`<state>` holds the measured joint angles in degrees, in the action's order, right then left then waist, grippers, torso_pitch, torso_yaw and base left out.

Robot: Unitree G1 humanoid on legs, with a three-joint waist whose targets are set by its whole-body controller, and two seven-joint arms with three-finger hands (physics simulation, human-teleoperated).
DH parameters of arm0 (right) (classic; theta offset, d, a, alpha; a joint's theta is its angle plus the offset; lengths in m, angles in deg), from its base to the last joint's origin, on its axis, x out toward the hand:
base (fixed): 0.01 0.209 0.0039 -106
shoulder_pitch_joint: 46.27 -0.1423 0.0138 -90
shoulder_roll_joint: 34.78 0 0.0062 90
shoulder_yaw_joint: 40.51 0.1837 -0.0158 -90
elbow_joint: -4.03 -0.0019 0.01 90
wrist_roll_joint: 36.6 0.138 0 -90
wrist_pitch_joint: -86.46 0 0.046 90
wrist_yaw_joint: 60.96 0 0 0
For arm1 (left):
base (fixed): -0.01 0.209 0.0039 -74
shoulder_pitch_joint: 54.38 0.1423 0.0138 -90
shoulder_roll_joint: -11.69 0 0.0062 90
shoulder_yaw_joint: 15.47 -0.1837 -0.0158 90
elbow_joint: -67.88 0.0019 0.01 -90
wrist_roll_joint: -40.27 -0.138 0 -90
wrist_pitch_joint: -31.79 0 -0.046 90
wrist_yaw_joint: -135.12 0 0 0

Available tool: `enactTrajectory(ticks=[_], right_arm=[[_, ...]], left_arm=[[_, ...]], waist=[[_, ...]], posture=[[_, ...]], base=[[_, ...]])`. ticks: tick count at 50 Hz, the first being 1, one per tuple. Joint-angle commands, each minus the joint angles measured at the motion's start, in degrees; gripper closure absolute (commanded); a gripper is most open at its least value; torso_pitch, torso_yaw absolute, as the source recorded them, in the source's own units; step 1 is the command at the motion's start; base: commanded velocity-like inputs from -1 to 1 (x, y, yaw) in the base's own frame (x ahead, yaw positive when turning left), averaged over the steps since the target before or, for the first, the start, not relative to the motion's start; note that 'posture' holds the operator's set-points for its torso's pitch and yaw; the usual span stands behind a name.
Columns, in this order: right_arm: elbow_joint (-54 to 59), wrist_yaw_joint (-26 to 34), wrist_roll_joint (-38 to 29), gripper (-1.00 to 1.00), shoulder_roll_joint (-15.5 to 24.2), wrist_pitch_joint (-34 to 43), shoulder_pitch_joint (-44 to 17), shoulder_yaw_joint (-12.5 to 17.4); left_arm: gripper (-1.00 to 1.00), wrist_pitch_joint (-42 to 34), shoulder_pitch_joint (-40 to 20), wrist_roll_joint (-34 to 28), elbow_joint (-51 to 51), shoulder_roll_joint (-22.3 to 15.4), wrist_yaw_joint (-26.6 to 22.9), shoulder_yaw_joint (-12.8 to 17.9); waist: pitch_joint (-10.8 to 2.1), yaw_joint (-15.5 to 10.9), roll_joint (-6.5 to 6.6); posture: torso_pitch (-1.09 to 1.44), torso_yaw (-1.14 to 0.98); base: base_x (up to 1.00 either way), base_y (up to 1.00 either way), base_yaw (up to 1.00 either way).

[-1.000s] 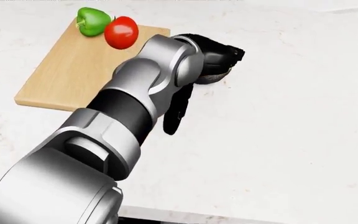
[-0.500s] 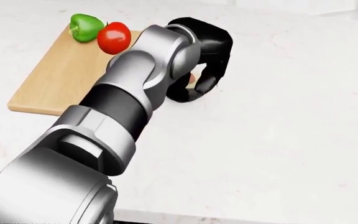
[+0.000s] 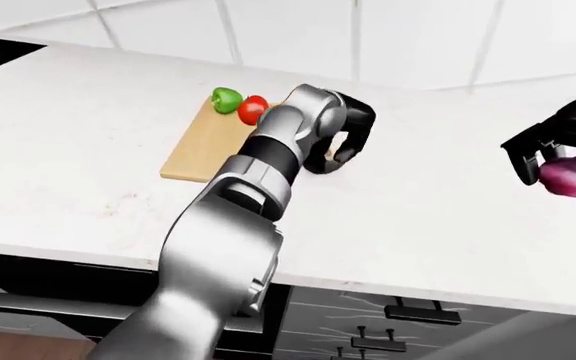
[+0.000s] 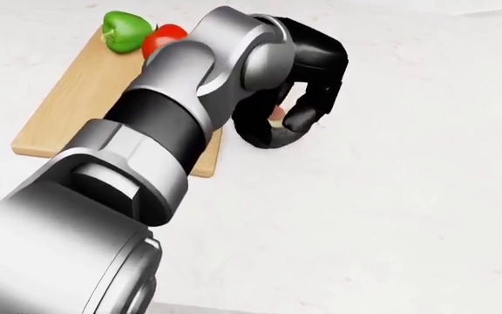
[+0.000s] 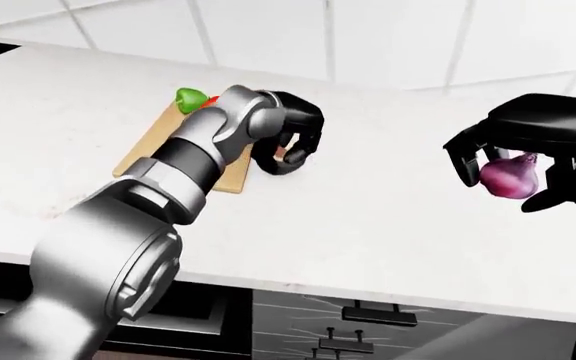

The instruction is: Place the avocado, onion, tomato and bell pepper on the cutting board.

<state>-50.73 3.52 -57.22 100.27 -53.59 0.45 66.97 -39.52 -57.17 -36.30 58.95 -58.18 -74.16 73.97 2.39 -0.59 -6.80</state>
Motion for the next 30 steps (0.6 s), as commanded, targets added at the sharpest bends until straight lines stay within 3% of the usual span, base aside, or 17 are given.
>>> enactTrajectory(ticks=[1, 19, 30], right_arm=[[-1.1, -0.9, 0.9, 1.0, 1.5, 0.3, -2.1, 1.4], [-1.1, -0.4, 0.4, 1.0, 1.1, 0.6, -4.3, 0.6], [-1.4, 0.4, -0.4, 1.0, 0.3, 1.5, -7.2, -0.5]], left_arm=[[1.0, 0.8, -2.9, 1.5, -2.6, -0.6, 0.6, 0.4], [1.0, 6.1, -7.3, 7.0, -3.6, -3.1, 0.4, -0.6], [1.0, 6.8, -8.4, 8.3, -4.0, -8.6, -0.2, -0.8]], waist=[[-1.73, -0.1, -0.59], [-0.82, -0.4, -0.73], [-0.76, -0.2, -0.31]], posture=[[0.0, 0.0], [0.0, 0.0], [0.0, 0.0]], base=[[0.0, 0.0, 0.0], [0.0, 0.0, 0.0], [0.0, 0.0, 0.0]])
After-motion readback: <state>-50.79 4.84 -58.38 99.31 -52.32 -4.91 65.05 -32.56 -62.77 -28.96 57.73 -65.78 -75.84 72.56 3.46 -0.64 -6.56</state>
